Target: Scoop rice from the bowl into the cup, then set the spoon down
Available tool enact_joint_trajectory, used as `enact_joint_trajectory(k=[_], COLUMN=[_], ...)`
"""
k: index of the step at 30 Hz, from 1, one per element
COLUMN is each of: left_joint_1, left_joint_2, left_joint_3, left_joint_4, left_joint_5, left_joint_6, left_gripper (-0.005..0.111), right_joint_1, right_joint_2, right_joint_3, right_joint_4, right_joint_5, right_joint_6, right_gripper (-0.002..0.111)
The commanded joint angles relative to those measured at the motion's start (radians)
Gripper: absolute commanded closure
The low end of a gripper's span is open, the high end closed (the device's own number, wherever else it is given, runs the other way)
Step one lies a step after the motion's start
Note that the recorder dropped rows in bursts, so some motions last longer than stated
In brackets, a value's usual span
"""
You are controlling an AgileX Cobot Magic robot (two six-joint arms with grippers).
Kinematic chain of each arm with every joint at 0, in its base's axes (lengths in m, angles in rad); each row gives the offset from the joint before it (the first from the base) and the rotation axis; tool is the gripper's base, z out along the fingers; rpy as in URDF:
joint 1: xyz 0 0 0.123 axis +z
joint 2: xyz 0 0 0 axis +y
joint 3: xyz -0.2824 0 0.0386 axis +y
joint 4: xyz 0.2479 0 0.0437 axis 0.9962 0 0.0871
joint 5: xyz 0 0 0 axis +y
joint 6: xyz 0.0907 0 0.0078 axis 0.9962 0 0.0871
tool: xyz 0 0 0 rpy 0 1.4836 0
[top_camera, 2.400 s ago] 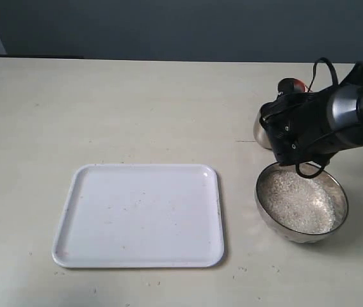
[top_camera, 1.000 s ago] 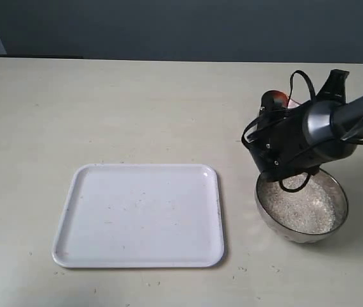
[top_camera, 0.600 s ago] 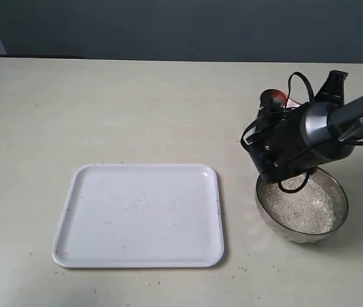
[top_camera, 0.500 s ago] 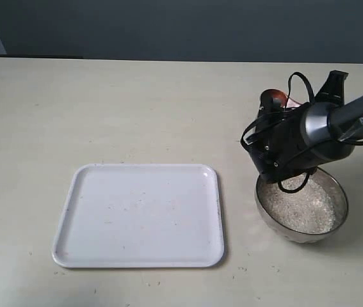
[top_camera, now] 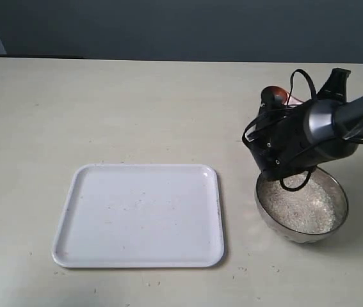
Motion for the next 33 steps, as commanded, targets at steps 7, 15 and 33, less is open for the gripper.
enact_joint_trajectory(k=[7, 15, 33], left_joint_1=[-0.006, -0.006, -0.006], left_joint_2=[-0.005, -0.005, -0.005], left_joint_3=[-0.002, -0.002, -0.002], left_joint_4=[0.003, 0.003, 0.003], left_joint_5=[-0.013, -0.013, -0.013], left_joint_6=[-0.003, -0.003, -0.003], left_gripper=[0.106, 0.106, 0.106], right_joint_1=[-0.001, -0.001, -0.037], right_joint_2=[-0.040, -0.034, -0.005], right_joint_3=[0.005, 0.005, 0.005], right_joint_4=[0.005, -0.008, 0.021], right_joint_5=[0.013, 0.013, 0.013], right_joint_6=[-0.021, -0.023, 0.004], right_gripper=[0.109, 0.109, 0.109])
